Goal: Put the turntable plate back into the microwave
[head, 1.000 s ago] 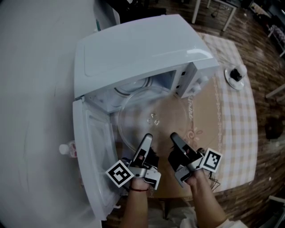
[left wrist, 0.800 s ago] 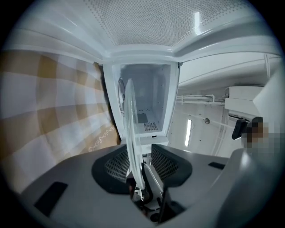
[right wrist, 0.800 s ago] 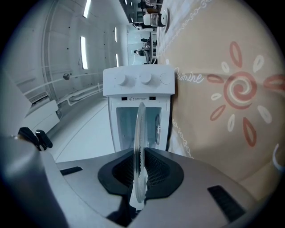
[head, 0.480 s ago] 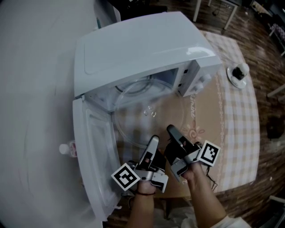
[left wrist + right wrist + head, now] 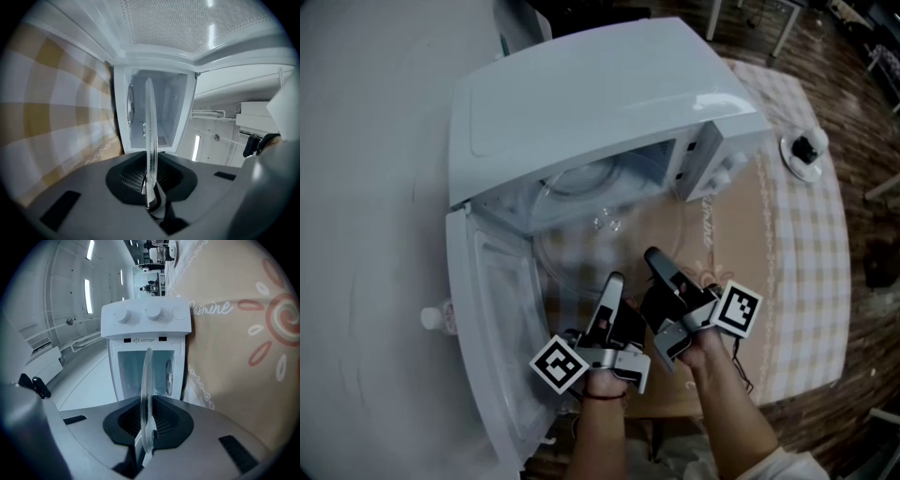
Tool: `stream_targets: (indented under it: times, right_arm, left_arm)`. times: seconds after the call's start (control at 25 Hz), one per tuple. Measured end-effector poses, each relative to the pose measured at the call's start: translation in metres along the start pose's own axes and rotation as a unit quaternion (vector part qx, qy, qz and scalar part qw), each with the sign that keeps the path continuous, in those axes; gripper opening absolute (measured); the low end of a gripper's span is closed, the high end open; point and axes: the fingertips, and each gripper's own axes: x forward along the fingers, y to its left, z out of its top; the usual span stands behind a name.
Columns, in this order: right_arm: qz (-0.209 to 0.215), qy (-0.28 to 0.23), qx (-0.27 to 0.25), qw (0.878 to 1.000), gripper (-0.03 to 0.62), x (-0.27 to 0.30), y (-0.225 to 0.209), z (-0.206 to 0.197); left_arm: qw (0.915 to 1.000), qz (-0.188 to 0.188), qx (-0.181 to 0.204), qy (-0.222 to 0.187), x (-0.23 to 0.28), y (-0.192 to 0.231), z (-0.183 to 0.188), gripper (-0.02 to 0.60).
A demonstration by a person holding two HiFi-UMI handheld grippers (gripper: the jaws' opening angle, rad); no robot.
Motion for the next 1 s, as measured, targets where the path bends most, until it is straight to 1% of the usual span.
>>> stream_targets:
  times: [0.12,0.28,0.52,0.68,1.0]
  right_arm:
    - [0.008,0.011,-0.003,1.0,0.046,0.007,0.001,0.002]
    - [0.012,0.023,-0.008,1.0,0.046,0.024,-0.003,0.007]
    - [0.019,0.027,-0.011,0.999,0.046,0.05,-0.008,0.015]
    - [0.022,0.024,-0.007,0.999,0.046,0.064,-0.013,0.018]
    - [0.024,0.025,-0.011,0.999,0.048,0.091,-0.016,0.027]
  left_arm:
    - [0.9999,-0.01,0.002,-0.005,0.004,-0.002,0.004,0.032]
    - [0.9998,-0.013,0.01,-0.013,0.014,0.002,0.016,0.032]
    - [0.9993,-0.019,0.021,-0.023,0.032,0.006,0.036,0.032]
    - [0.9992,-0.015,0.022,-0.03,0.04,0.011,0.047,0.032]
    - [0.999,-0.024,0.028,-0.026,0.06,0.015,0.066,0.032]
